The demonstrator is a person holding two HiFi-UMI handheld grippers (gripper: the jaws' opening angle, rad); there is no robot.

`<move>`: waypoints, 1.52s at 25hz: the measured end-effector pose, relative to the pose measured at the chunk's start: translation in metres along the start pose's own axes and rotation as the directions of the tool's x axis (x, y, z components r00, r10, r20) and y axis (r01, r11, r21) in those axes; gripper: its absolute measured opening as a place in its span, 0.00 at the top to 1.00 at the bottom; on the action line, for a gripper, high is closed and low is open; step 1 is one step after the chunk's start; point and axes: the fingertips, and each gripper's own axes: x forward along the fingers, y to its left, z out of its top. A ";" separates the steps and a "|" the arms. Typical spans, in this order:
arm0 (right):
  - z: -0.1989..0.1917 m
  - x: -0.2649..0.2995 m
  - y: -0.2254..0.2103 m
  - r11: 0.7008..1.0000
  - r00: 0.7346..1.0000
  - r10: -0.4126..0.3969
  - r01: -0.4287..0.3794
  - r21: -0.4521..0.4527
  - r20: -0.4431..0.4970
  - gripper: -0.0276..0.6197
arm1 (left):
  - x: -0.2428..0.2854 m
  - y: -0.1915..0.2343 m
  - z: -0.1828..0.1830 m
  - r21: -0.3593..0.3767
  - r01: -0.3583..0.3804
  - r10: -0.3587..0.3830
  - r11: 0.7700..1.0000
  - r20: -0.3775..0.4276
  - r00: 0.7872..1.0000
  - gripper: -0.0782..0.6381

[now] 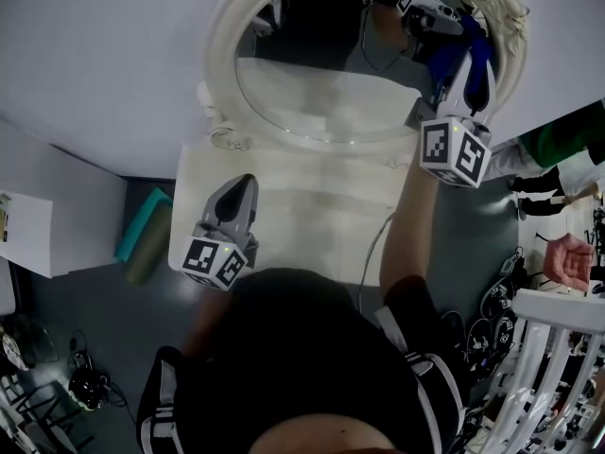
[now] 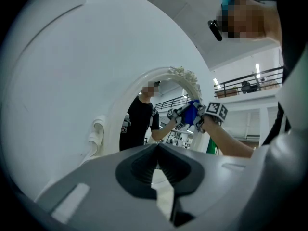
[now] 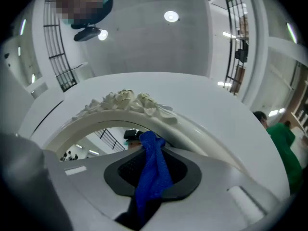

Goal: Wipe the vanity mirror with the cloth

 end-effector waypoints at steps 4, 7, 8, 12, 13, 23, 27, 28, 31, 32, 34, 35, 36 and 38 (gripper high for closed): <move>0.010 0.009 0.036 0.961 0.993 0.116 -0.120 -0.250 -0.032 0.86 | 0.001 -0.002 -0.001 -0.001 0.001 -0.001 1.000 -0.001 1.000 0.88; 0.012 0.007 0.061 0.882 0.979 0.206 -0.190 -0.431 -0.009 0.86 | 0.000 -0.002 -0.001 0.001 0.001 -0.001 1.000 -0.004 1.000 0.88; 0.011 0.006 0.070 0.852 0.971 0.240 -0.209 -0.480 0.002 0.86 | 0.001 -0.002 -0.001 0.003 0.002 -0.002 1.000 -0.006 1.000 0.88; -0.026 -0.011 0.091 0.697 0.941 0.299 -0.330 -0.637 -0.160 0.86 | 0.004 -0.005 -0.003 0.005 0.006 -0.006 1.000 -0.014 1.000 0.88; -0.036 -0.017 0.098 0.675 0.931 0.317 -0.354 -0.647 -0.178 0.86 | 0.004 -0.006 -0.004 0.005 0.007 -0.007 1.000 -0.016 1.000 0.88; -0.192 -0.122 0.122 0.573 0.811 0.478 -0.579 -0.579 -0.338 0.86 | 0.009 -0.010 -0.017 0.005 -0.008 0.008 1.000 -0.043 0.999 0.88; -0.276 -0.176 0.133 0.546 0.705 0.507 -0.708 -0.449 -0.496 0.86 | 0.008 -0.010 -0.020 0.013 -0.011 0.012 1.000 -0.056 0.998 0.88; -0.290 -0.186 0.137 0.548 0.685 0.511 -0.725 -0.417 -0.519 0.86 | 0.007 -0.010 -0.021 0.010 -0.013 0.013 1.000 -0.061 0.998 0.88; -0.308 -0.199 0.144 0.586 0.663 0.523 -0.736 -0.339 -0.535 0.86 | 0.006 -0.014 -0.022 0.010 -0.012 0.013 1.000 -0.068 0.998 0.88; -0.311 -0.201 0.146 0.599 0.658 0.528 -0.737 -0.314 -0.537 0.87 | 0.005 -0.015 -0.021 0.013 -0.011 0.012 1.000 -0.067 0.998 0.88; -0.320 -0.206 0.151 0.614 0.635 0.535 -0.746 -0.260 -0.558 0.87 | 0.003 -0.016 -0.019 0.021 -0.010 0.011 1.000 -0.065 0.998 0.88; -0.325 -0.209 0.154 0.619 0.618 0.538 -0.751 -0.230 -0.573 0.87 | 0.001 -0.016 -0.019 0.025 -0.010 0.011 1.000 -0.064 0.998 0.88; -0.331 -0.213 0.157 0.626 0.603 0.540 -0.754 -0.198 -0.587 0.87 | -0.001 -0.016 -0.018 0.027 -0.010 0.012 1.000 -0.063 0.998 0.88; -0.341 -0.219 0.161 0.651 0.576 0.549 -0.749 -0.123 -0.605 0.87 | -0.004 -0.016 -0.017 0.027 -0.014 0.016 1.000 -0.060 0.998 0.88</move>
